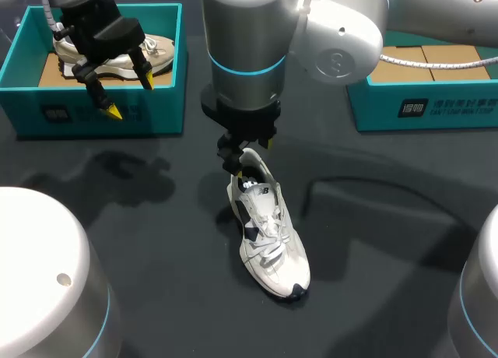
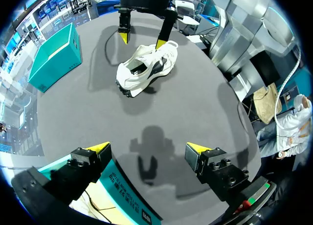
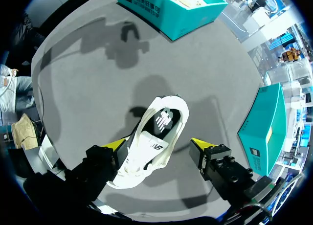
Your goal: Take the shoe out of the shoebox, open the shoe tongue, remove and reinsert the insole, then place the shoe into the shoebox
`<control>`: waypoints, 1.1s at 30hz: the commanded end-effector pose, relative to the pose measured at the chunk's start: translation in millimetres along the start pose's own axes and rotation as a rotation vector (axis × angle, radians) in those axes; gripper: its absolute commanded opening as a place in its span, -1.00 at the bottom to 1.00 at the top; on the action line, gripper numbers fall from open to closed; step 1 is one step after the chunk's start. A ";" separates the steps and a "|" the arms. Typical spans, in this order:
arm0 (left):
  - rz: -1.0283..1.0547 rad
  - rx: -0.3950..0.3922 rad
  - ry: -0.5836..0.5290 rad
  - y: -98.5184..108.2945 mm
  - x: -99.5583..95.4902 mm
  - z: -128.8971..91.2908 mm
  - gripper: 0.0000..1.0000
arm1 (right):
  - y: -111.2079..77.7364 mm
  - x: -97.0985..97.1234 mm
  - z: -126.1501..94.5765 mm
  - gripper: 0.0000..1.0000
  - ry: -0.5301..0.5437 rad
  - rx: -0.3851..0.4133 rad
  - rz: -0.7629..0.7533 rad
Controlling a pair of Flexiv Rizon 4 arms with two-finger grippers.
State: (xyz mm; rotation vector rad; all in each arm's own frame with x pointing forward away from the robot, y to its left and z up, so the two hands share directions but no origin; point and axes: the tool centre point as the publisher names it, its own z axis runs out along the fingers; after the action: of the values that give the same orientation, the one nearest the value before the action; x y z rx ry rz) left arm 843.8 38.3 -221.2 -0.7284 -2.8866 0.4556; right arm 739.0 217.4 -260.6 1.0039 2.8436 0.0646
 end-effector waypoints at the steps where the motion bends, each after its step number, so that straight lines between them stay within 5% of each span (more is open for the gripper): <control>1: 0.001 -0.002 0.001 0.4 -0.2 0.4 1.00 | -1.8 -0.7 -14.4 1.00 -0.004 -0.099 -0.312; 11: 0.001 -0.002 0.001 0.4 -0.2 0.4 1.00 | -1.8 -0.7 -14.4 1.00 -0.004 -0.099 -0.312; 20: 0.001 -0.002 0.001 0.4 -0.2 0.4 1.00 | 23.5 1.6 -14.3 1.00 -0.062 -0.193 -0.589; 33: 0.001 -0.002 0.001 0.4 -0.2 0.4 1.00 | 46.1 -22.4 4.8 1.00 -0.010 -0.160 -0.824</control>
State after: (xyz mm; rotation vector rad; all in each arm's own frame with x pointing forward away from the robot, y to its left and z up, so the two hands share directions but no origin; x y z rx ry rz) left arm 843.8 38.3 -221.2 -0.7284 -2.8866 0.4556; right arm 775.0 233.1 -251.0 -0.2111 2.9044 0.1962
